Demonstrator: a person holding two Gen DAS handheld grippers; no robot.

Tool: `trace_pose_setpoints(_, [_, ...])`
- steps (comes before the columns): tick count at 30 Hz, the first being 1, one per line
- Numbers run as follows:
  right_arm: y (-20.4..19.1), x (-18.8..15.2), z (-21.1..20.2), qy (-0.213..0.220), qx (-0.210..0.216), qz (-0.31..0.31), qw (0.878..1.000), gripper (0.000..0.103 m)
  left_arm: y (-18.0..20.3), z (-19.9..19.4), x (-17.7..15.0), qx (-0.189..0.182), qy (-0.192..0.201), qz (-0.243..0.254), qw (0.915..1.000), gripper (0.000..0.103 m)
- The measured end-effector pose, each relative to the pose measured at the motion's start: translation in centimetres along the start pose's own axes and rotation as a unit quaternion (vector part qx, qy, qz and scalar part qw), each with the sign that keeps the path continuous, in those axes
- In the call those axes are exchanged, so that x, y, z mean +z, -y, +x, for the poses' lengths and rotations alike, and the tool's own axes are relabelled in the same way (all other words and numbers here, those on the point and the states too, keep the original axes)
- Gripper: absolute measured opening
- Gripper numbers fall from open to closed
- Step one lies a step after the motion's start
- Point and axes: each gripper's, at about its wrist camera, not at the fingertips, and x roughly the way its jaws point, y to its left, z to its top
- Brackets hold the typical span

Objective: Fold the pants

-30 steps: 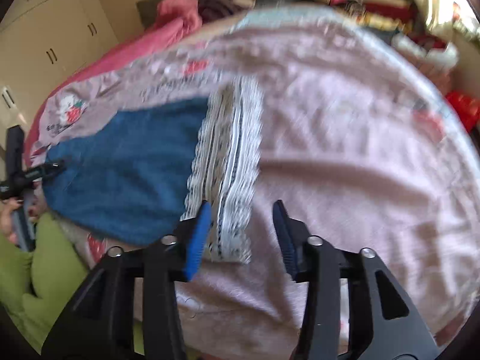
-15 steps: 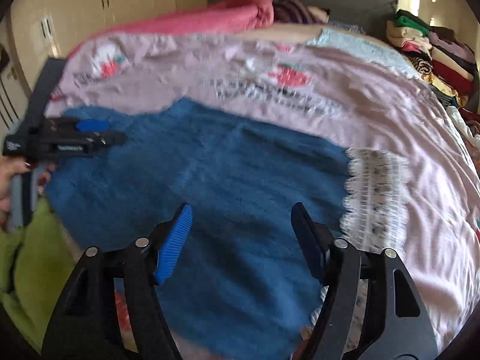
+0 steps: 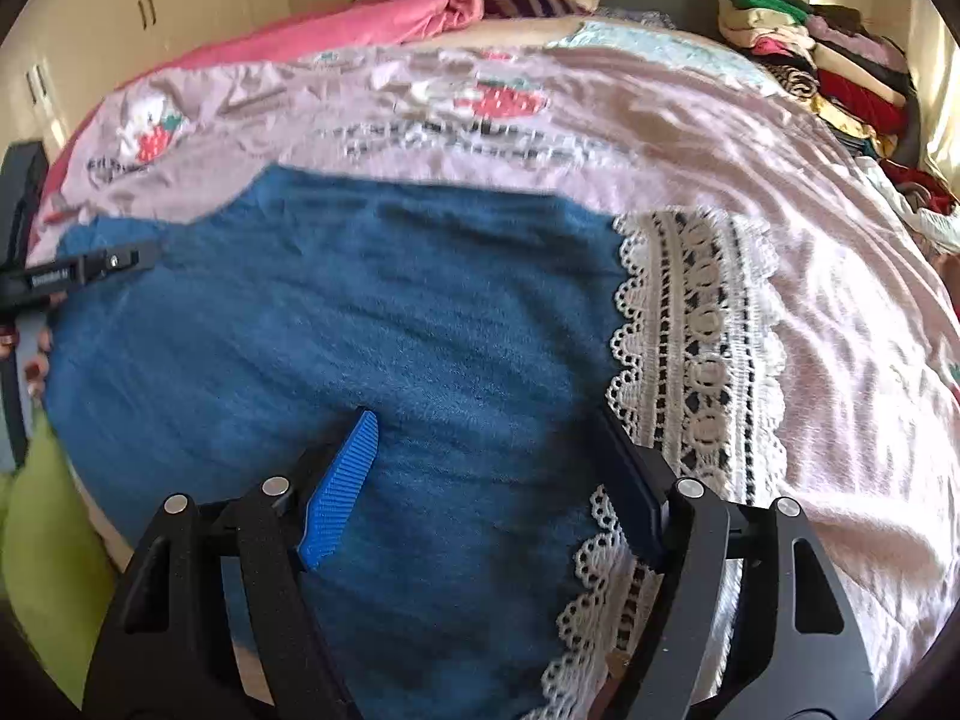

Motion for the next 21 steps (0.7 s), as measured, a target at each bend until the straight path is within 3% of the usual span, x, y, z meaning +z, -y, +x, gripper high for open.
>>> trace_pose_setpoints(3, [-1.7,-0.7,-1.8,0.012,0.013,-0.017,1.000,0.066,3.1,-1.7,-0.3,-0.054,-0.018,0.045,0.9974,0.067])
trace_pose_setpoints(7, [-3.7,-2.3,-2.3,-0.006,0.026,-0.037,0.999,0.068,7.3,-1.9,-2.3,-0.063,-0.041,0.105,0.9916,0.067])
trace_pose_setpoints(10, [-4.1,-3.9,-1.7,-0.034,0.018,-0.040,0.998,0.071,8.9,-0.2,-3.8,-0.038,-0.077,0.132,0.9875,0.067])
trace_pose_setpoints(11, [-3.8,-4.5,-1.2,-0.046,0.013,-0.036,0.998,0.072,9.2,0.4,-4.2,-0.029,-0.088,0.140,0.9859,0.083])
trace_pose_setpoints(12, [-3.7,-4.7,-1.0,-0.047,0.015,-0.031,0.998,0.072,9.5,1.0,-4.5,-0.027,-0.101,0.147,0.9836,0.093])
trace_pose_setpoints(15, [-3.5,-4.8,-0.9,-0.045,0.019,-0.020,0.999,0.072,9.7,1.8,-5.0,-0.018,-0.116,0.158,0.9804,0.095])
trace_pose_setpoints(21, [-2.7,-4.0,-3.0,-0.024,0.042,0.013,0.999,0.073,9.0,0.1,-4.9,-0.022,-0.093,0.141,0.9854,0.096])
